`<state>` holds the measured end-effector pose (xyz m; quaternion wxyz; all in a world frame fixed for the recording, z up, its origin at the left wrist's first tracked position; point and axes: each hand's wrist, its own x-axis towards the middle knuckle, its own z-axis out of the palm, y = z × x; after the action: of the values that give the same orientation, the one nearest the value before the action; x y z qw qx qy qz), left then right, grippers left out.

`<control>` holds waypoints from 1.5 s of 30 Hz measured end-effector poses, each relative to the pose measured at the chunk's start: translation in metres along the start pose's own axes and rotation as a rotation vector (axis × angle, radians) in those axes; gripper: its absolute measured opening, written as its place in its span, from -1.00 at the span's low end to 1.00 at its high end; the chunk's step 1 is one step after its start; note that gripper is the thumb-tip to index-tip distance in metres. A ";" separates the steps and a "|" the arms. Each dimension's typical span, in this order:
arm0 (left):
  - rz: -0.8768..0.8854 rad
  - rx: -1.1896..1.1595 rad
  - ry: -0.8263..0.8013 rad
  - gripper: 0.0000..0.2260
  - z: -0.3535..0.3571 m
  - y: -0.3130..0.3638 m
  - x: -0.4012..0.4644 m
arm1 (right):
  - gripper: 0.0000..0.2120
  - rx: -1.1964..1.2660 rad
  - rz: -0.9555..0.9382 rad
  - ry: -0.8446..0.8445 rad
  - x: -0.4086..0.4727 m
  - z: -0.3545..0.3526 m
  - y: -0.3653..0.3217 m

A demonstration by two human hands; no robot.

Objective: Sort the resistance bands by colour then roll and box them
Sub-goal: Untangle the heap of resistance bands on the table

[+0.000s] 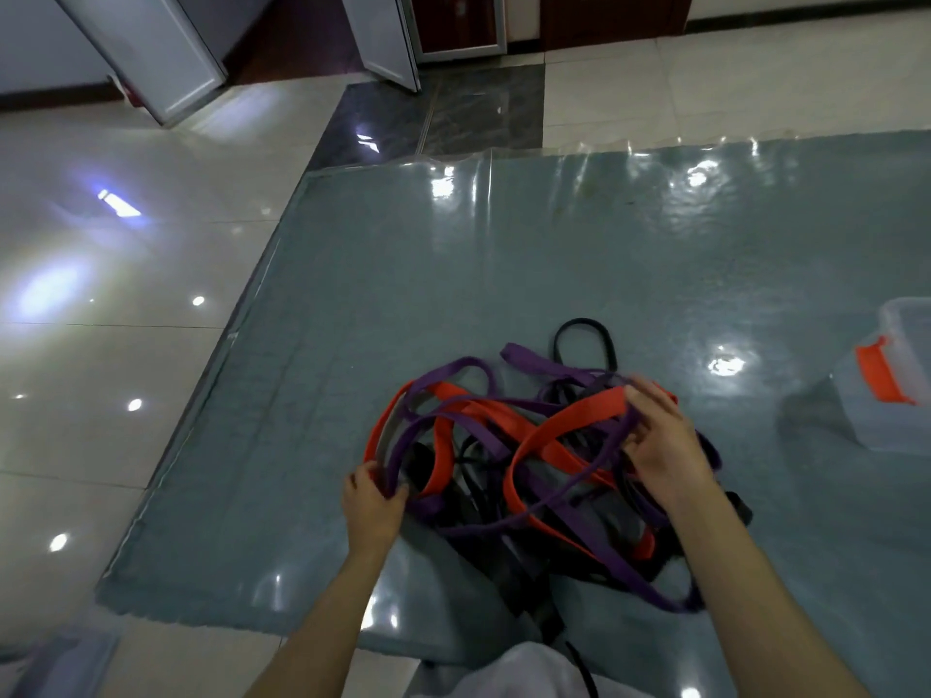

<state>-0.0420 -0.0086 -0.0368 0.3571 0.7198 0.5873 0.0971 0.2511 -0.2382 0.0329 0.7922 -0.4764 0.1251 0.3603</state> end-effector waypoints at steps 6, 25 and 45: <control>-0.287 -0.254 0.063 -0.37 0.000 0.013 0.019 | -0.58 0.040 -0.188 0.142 -0.002 -0.031 -0.024; -0.058 0.274 -0.082 -0.78 -0.028 0.008 0.062 | -0.57 -0.296 -0.240 0.276 0.018 -0.055 -0.016; 0.072 0.705 -0.352 -0.81 -0.026 0.039 0.069 | -0.75 -0.807 -0.133 0.171 0.022 -0.092 0.003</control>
<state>-0.0065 0.0633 -0.0130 0.1798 0.8241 0.4888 -0.2228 0.2781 -0.3054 -0.0280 0.5503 -0.7838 0.0081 0.2877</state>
